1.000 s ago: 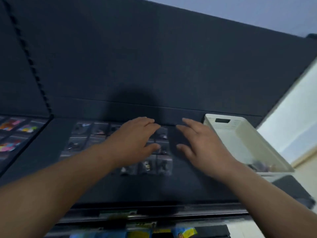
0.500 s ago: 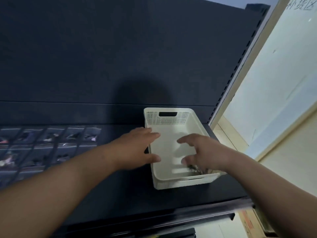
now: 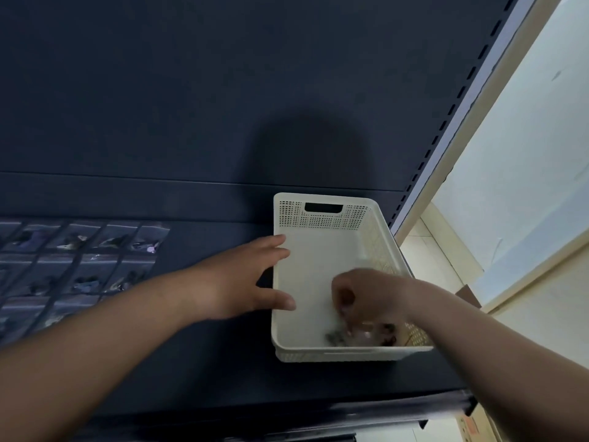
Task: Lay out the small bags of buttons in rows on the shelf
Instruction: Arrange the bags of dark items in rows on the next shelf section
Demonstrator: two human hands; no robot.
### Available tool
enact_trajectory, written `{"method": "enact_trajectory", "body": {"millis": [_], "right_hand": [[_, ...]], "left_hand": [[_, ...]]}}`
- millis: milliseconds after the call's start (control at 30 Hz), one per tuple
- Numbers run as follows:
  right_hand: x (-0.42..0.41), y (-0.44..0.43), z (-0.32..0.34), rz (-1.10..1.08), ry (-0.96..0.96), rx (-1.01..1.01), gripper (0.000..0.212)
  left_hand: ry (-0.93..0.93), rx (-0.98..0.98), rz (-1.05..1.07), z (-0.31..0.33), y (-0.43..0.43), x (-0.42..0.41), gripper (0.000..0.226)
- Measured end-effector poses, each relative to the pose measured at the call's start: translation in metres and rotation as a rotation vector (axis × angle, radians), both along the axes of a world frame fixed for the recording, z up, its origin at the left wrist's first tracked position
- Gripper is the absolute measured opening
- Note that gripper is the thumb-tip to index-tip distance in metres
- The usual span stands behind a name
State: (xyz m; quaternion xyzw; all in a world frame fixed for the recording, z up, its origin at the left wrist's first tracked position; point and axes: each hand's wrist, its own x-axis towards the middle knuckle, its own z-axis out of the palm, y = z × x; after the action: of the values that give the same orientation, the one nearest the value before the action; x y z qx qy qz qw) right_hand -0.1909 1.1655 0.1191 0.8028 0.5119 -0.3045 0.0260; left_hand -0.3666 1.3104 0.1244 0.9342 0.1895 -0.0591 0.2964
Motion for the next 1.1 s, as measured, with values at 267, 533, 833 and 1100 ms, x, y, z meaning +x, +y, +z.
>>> {"method": "enact_trajectory", "body": {"millis": [267,533,833,1100], "right_hand": [[0.003,-0.005,0.018,-0.077,-0.019,-0.124,0.048],[-0.005,0.0,0.003,-0.445,0.379,-0.146,0.024],[-0.001,0.005,-0.004,-0.306,0.352,0.279,0.069],[-0.01,0.015,-0.019,0.13,-0.065,0.19,0.054]], "left_hand": [[0.013,-0.014,0.005,0.002,-0.001,0.001,0.09],[-0.001,-0.032,0.016,0.0,-0.002,0.0,0.09],[0.01,-0.022,0.016,0.001,-0.002,0.0,0.091],[0.019,-0.015,0.027,0.003,-0.003,-0.001,0.09]]}}
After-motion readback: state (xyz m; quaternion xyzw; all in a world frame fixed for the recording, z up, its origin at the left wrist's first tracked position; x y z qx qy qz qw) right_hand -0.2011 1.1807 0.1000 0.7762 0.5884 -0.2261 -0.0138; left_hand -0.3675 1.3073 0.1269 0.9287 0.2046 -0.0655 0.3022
